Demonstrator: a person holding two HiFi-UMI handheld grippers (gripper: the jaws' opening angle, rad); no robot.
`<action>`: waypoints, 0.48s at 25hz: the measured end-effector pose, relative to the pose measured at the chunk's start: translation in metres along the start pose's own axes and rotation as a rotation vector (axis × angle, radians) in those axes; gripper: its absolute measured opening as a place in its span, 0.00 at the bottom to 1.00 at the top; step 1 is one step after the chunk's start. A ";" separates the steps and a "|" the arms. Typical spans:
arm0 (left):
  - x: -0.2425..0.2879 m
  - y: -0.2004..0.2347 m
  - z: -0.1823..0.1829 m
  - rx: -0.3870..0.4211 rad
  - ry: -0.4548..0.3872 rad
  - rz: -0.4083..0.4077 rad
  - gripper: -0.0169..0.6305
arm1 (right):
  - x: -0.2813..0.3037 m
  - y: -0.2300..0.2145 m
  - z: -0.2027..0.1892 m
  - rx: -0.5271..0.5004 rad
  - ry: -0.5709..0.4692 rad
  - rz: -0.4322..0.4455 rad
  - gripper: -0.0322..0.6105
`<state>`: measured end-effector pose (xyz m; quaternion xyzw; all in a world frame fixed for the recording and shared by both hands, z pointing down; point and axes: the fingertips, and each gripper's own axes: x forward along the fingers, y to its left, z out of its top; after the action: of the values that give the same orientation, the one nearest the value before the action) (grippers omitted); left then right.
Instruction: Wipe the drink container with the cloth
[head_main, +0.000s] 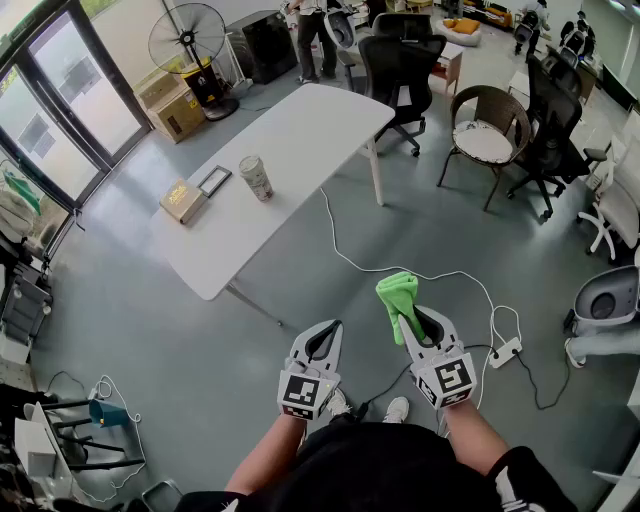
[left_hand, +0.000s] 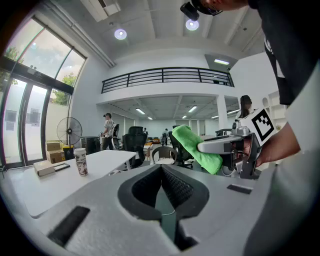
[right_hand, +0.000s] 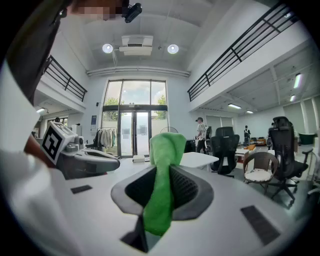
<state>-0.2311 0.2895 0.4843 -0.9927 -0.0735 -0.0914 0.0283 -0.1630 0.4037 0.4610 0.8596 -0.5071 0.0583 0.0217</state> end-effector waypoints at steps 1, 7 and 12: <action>0.001 -0.005 0.000 -0.001 -0.002 -0.001 0.04 | -0.003 -0.003 -0.001 0.015 0.003 0.000 0.18; 0.003 -0.024 0.000 0.001 -0.003 -0.013 0.04 | -0.016 -0.009 -0.003 0.038 0.006 -0.007 0.18; -0.004 -0.026 0.001 0.001 -0.009 -0.018 0.04 | -0.022 -0.002 0.000 0.049 -0.005 -0.006 0.18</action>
<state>-0.2384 0.3147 0.4838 -0.9924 -0.0825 -0.0871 0.0275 -0.1723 0.4239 0.4583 0.8616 -0.5029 0.0685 -0.0003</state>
